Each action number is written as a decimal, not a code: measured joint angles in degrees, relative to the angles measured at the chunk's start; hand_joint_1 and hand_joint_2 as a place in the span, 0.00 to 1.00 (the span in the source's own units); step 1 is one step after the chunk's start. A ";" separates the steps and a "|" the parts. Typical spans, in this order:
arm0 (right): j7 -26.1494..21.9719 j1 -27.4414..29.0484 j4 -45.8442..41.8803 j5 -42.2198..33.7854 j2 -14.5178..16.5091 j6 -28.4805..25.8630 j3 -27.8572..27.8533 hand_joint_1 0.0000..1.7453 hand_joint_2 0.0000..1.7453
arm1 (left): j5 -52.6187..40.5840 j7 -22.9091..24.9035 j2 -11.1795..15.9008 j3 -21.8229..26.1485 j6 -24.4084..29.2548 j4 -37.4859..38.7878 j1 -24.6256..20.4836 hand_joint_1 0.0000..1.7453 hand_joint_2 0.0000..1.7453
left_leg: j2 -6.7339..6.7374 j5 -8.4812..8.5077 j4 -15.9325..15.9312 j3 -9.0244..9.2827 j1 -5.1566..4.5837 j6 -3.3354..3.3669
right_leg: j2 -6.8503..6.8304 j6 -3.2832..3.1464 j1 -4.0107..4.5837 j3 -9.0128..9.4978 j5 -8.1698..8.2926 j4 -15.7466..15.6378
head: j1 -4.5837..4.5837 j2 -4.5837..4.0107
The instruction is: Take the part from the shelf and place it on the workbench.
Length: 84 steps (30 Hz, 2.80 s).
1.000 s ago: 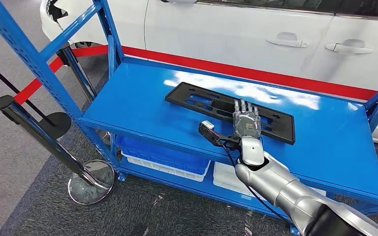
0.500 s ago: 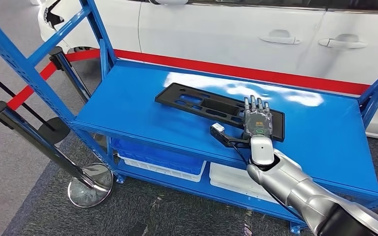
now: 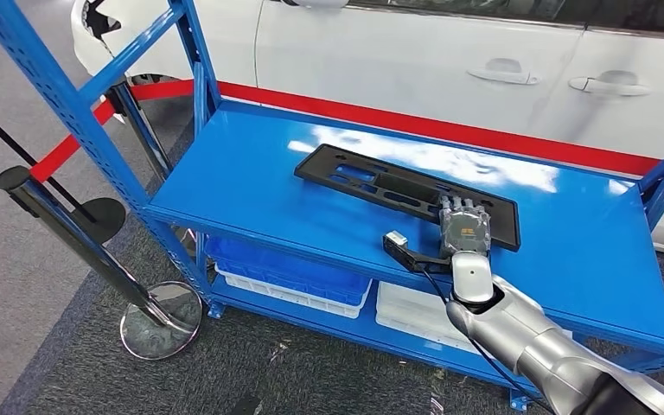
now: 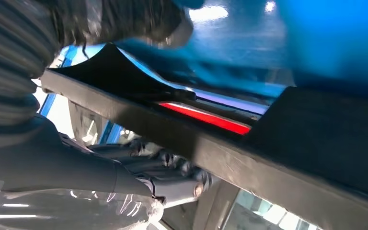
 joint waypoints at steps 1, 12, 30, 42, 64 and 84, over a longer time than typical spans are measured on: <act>-0.01 0.02 -0.11 -0.22 -0.10 -0.06 -0.25 1.00 1.00 | -0.02 -0.01 -0.03 -0.01 0.05 0.00 -0.01 0.00 0.00 | -0.01 -0.20 0.29 -0.04 0.01 -0.09 | -0.02 -0.11 -0.01 1.94 1.68 -4.00 | 0.01 0.00; -0.17 0.05 -1.50 -0.68 -0.44 -0.88 -2.43 1.00 1.00 | -0.82 0.50 -0.02 -0.21 1.18 0.00 -0.21 0.00 0.00 | 0.10 -7.58 14.92 -6.97 0.37 -2.84 | -0.46 -1.96 0.05 5.84 3.61 -11.59 | -0.55 0.00; -0.72 1.79 -6.32 -0.64 -1.29 -4.37 -3.95 1.00 1.00 | -0.95 -0.62 -0.28 -1.38 4.22 0.00 -0.12 0.00 0.50 | -0.08 -0.11 0.02 -0.21 0.47 -0.03 | -0.25 0.20 -0.19 -2.09 -1.73 3.34 | -0.32 0.01; -6.04 8.19 -35.61 -19.01 -1.64 -17.91 -10.21 1.00 1.00 | 1.17 -12.82 -1.33 -1.34 10.58 0.00 0.03 0.00 1.00 | 0.15 -8.25 14.15 -5.98 0.87 -2.88 | -0.60 -1.84 -0.31 4.72 2.60 -9.49 | -0.82 0.00; -26.70 30.75 -85.27 -29.13 -5.05 -22.22 -17.47 1.00 1.00 | 5.29 -15.27 -2.86 1.25 9.75 -0.19 -1.18 0.00 1.00 | -0.02 -1.70 2.12 -0.09 0.75 -1.13 | -0.08 1.26 -1.39 4.72 0.26 -6.09 | -0.50 0.00; -43.00 32.80 -87.04 -45.76 2.29 -20.27 -11.78 1.00 1.00 | 3.92 -9.98 -2.79 2.41 8.70 -0.20 -1.01 0.00 1.00 | 0.05 -4.83 0.63 3.91 -0.85 -0.85 | -0.73 -0.66 -0.83 0.96 7.54 -10.14 | -0.95 0.01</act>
